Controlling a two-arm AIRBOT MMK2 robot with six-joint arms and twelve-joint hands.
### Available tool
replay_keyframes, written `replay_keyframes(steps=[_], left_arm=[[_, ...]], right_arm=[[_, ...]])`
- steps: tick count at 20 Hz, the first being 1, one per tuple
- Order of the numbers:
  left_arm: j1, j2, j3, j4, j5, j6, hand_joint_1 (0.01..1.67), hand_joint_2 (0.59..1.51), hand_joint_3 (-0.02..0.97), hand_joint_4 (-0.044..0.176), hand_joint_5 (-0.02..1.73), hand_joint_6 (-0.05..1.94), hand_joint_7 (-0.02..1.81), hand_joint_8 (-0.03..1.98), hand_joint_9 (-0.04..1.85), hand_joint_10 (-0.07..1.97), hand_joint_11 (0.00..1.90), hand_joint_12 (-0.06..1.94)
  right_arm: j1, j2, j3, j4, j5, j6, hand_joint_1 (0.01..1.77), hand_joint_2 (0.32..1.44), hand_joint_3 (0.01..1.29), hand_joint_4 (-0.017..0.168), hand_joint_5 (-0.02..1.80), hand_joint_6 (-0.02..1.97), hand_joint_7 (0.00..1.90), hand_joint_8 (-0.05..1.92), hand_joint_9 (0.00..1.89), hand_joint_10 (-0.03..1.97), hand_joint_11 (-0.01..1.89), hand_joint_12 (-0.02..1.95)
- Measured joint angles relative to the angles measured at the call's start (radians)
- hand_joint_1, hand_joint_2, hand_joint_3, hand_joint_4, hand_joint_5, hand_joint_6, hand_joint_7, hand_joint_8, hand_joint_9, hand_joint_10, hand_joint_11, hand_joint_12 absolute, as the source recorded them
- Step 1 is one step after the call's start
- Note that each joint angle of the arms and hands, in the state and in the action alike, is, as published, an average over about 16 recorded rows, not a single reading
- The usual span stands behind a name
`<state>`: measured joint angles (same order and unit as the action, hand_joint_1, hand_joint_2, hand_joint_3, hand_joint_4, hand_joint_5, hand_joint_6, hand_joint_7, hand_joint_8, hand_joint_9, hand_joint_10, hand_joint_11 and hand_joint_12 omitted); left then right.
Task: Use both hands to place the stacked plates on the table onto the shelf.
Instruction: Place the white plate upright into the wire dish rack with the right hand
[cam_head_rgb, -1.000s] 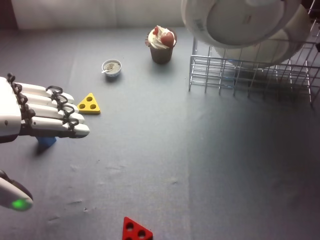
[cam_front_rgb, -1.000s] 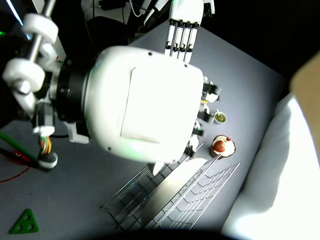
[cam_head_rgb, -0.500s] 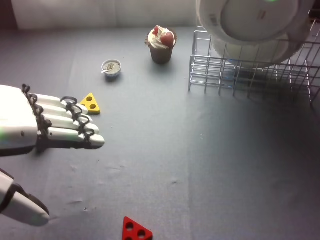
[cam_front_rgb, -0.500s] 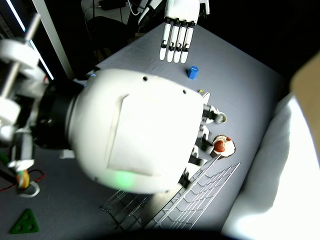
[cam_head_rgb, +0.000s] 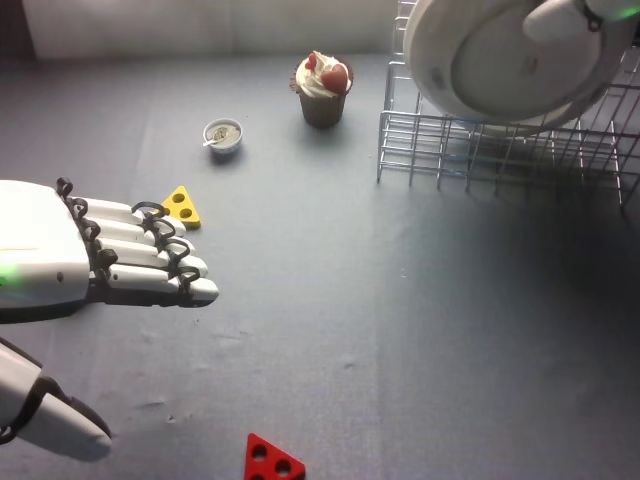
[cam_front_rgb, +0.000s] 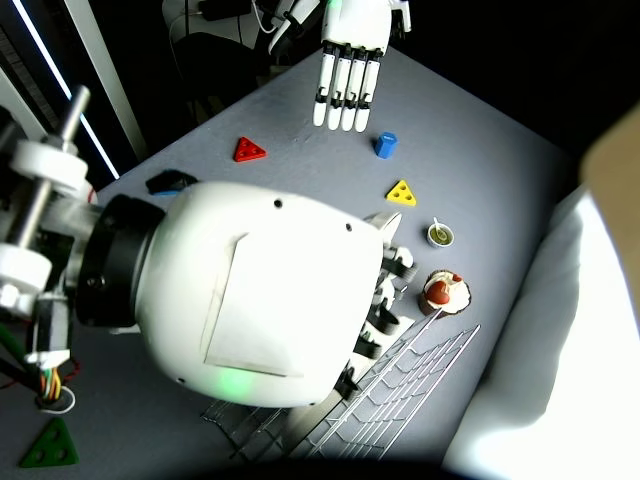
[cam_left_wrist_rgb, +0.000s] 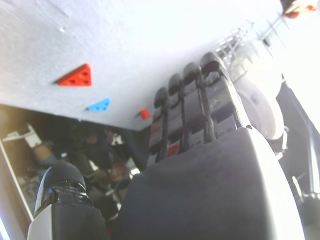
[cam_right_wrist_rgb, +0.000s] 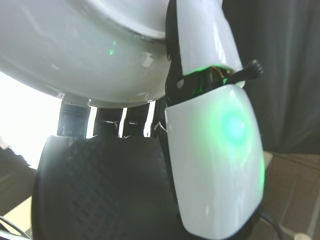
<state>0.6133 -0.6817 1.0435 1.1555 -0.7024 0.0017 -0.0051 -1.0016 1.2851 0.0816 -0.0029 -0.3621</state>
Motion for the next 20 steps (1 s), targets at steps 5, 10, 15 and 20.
replay_keyframes(steps=[5,10,15,20], left_arm=[[-0.004,-0.007,-0.012,-0.003,0.01,0.0,0.13,0.966,0.005,-0.001,0.16,0.0,0.19,0.01,0.17,0.01,0.15,0.01],[-0.007,-0.014,-0.018,-0.006,0.011,0.0,0.13,0.968,0.005,0.0,0.14,0.0,0.18,0.01,0.17,0.01,0.14,0.01],[-0.009,-0.015,-0.016,-0.009,0.002,0.0,0.13,0.966,0.005,0.001,0.14,0.0,0.17,0.01,0.17,0.01,0.14,0.01],[-0.011,-0.013,-0.012,-0.015,-0.004,0.0,0.13,0.967,0.005,0.0,0.13,0.0,0.17,0.01,0.17,0.01,0.14,0.01]], right_arm=[[-0.038,-0.015,0.022,0.01,0.006,-0.001,1.47,0.96,0.01,-0.008,0.91,0.95,1.07,0.56,1.15,0.63,0.97,1.37],[-0.072,-0.036,0.049,0.022,0.015,-0.001,1.47,0.96,0.01,-0.008,0.9,0.95,1.09,0.54,1.15,0.62,0.99,1.35],[-0.099,-0.054,0.07,0.034,0.023,0.0,1.47,0.96,0.01,-0.008,0.9,0.95,1.11,0.52,1.15,0.6,1.0,1.32],[-0.113,-0.064,0.079,0.034,0.026,-0.001,1.47,0.96,0.01,-0.008,0.9,0.94,1.11,0.52,1.15,0.59,1.04,1.16]])
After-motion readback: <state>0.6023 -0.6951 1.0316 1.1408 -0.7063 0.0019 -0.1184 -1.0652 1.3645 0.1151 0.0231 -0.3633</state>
